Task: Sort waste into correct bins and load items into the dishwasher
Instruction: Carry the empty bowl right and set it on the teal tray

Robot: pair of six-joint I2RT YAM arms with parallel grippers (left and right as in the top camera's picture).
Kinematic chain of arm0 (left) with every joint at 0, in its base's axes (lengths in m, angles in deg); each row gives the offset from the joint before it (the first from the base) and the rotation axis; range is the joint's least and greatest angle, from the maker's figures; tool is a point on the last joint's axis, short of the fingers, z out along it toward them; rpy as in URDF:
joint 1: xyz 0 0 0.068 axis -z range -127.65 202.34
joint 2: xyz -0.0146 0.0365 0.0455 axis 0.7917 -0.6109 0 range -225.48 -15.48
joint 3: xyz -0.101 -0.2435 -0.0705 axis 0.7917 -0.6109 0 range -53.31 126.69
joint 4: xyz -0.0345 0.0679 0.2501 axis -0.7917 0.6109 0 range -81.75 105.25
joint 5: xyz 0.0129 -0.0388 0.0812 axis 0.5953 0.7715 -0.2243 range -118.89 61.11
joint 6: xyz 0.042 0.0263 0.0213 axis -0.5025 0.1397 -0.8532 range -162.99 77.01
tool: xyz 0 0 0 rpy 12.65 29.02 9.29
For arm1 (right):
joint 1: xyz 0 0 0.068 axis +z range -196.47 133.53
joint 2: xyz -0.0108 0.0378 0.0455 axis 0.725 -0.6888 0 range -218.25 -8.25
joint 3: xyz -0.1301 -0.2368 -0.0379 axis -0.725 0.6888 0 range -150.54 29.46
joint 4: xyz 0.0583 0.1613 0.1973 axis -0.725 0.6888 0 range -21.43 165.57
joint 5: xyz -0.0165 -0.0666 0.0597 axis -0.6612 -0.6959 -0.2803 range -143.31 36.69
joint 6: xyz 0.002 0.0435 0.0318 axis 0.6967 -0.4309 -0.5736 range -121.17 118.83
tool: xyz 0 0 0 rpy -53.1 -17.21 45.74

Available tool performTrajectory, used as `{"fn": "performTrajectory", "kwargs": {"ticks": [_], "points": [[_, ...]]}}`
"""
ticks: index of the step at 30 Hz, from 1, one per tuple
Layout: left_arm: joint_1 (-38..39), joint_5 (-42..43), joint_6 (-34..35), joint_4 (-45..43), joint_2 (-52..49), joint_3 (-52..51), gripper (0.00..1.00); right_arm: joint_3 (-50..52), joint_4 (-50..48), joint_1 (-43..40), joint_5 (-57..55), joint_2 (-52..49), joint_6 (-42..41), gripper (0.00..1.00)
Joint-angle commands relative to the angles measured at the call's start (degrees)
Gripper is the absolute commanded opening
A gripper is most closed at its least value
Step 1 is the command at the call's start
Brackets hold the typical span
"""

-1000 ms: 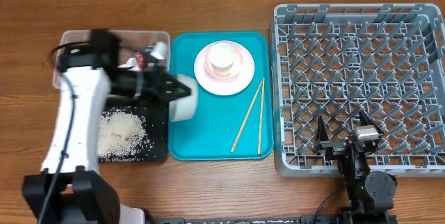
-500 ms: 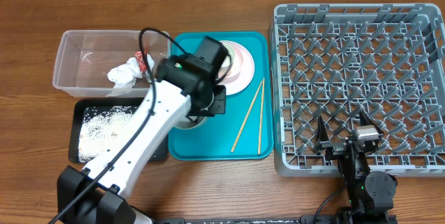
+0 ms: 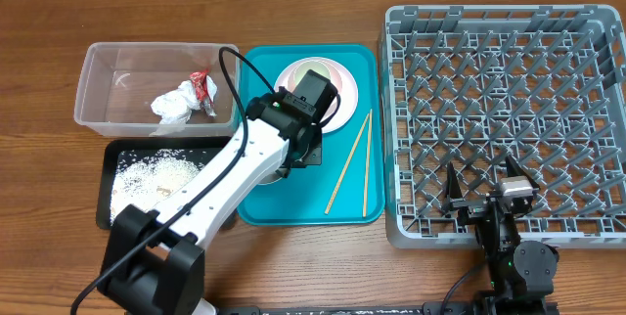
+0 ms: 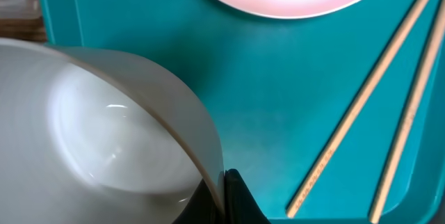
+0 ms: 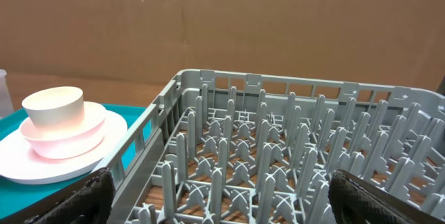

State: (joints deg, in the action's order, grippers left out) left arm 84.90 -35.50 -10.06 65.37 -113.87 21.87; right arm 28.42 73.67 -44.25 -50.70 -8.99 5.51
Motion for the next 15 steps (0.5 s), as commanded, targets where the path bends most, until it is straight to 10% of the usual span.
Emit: {"fn": "performTrajectory", "kwargs": {"ticks": [1, 15], "points": [[0.2, 0.5, 1.0, -0.4, -1.6, -0.6, 0.04, 0.6, -0.5, -0.2, 0.1, 0.6, 0.2, 1.0], [1.3, 3.7, 1.8, -4.0, -8.5, -1.1, 0.04, 0.6, -0.5, -0.2, 0.1, 0.6, 0.2, 1.0]]}}
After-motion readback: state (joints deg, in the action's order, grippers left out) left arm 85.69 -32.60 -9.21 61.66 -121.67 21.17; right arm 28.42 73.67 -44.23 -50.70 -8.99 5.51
